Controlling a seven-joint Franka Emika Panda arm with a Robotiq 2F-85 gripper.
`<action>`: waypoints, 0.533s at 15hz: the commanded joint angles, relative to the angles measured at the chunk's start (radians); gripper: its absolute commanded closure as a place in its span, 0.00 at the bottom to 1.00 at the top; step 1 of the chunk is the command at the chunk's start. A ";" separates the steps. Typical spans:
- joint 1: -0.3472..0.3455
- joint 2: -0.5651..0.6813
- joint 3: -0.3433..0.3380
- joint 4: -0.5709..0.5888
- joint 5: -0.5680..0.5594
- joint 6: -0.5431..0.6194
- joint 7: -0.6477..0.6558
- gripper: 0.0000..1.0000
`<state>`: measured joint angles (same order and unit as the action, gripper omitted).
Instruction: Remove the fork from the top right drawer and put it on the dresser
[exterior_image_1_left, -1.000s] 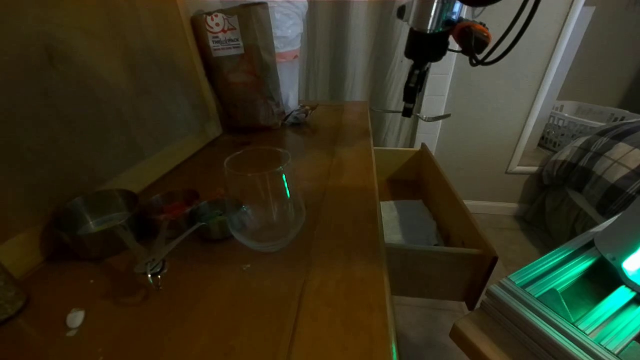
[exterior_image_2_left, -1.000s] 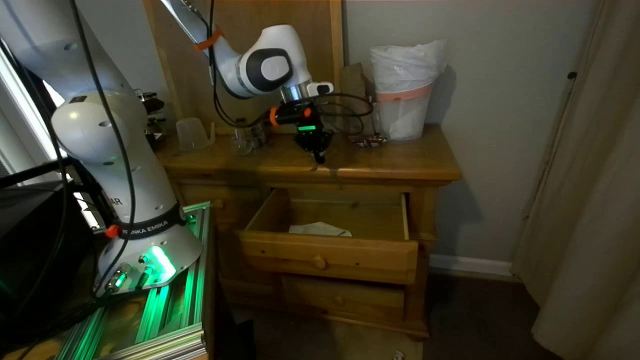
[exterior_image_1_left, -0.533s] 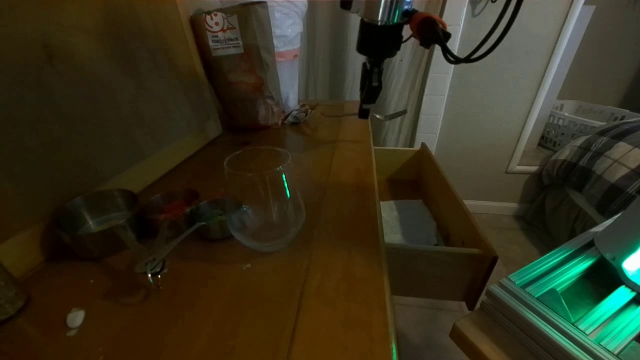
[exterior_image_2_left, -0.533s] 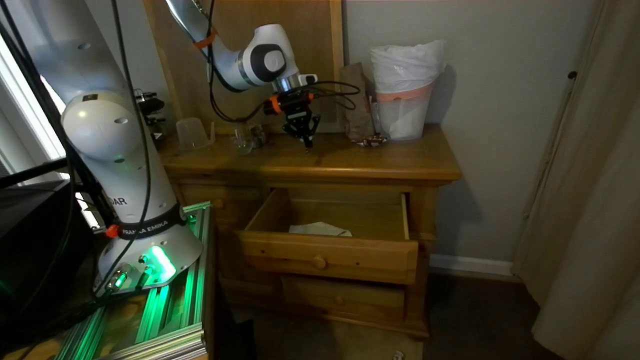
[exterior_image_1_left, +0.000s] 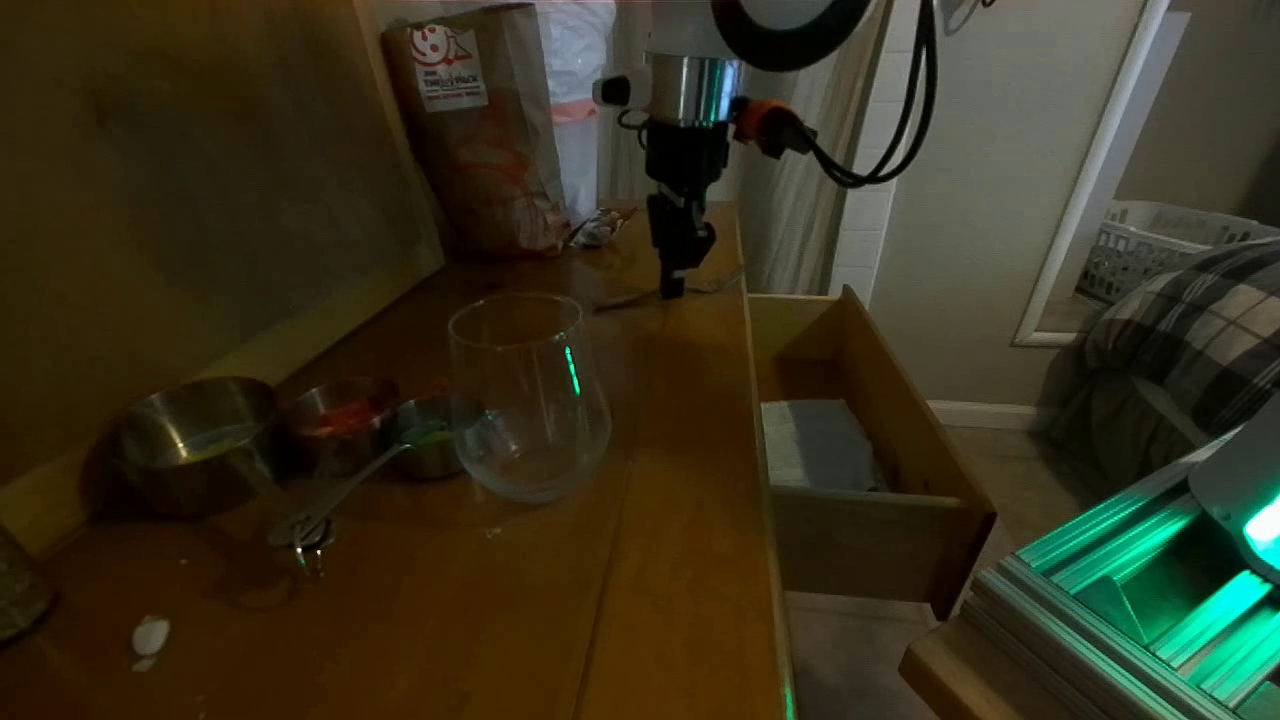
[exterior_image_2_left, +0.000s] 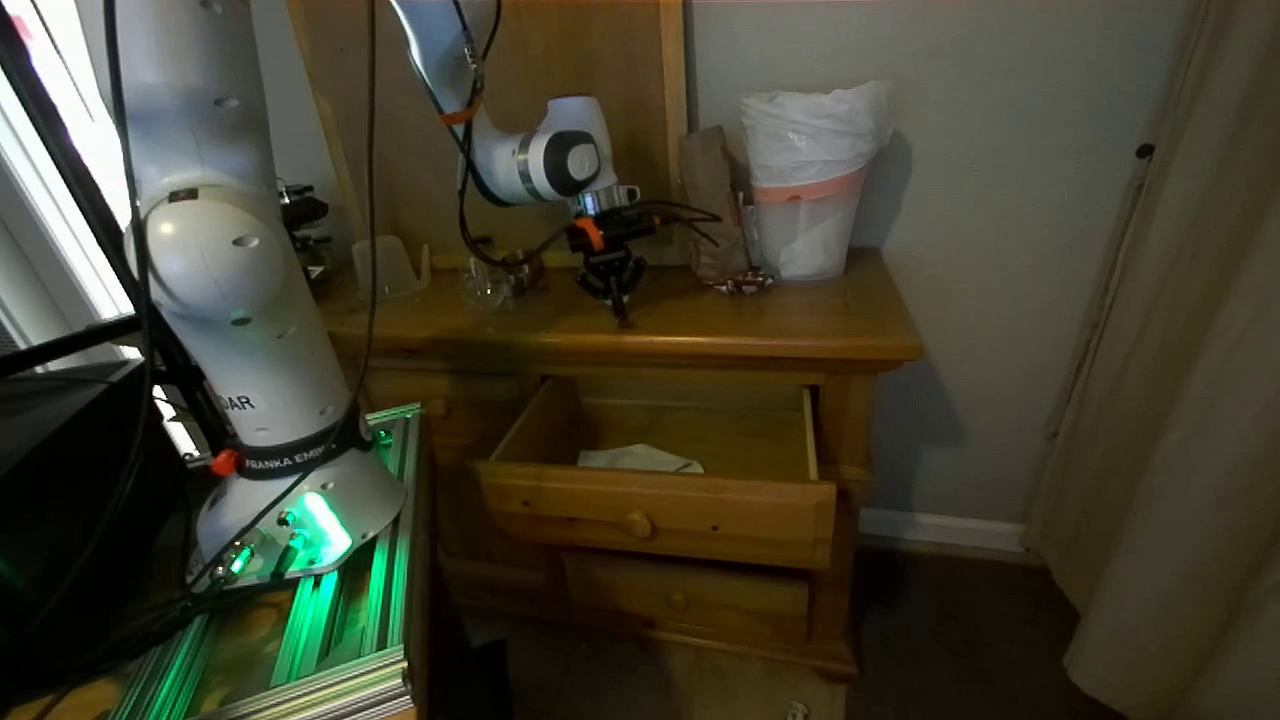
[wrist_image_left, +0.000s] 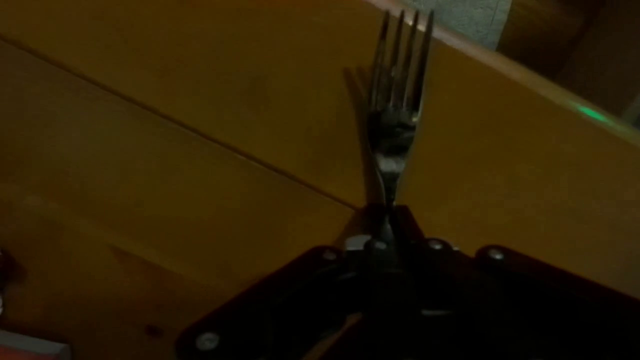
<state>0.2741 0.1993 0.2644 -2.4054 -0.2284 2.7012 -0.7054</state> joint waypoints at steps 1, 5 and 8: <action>-0.023 0.074 0.027 0.094 -0.014 -0.064 -0.078 0.98; -0.026 0.075 0.032 0.124 -0.006 -0.102 -0.109 0.55; -0.033 0.049 0.032 0.118 -0.002 -0.110 -0.116 0.33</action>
<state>0.2643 0.2580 0.2789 -2.3042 -0.2303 2.6223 -0.7991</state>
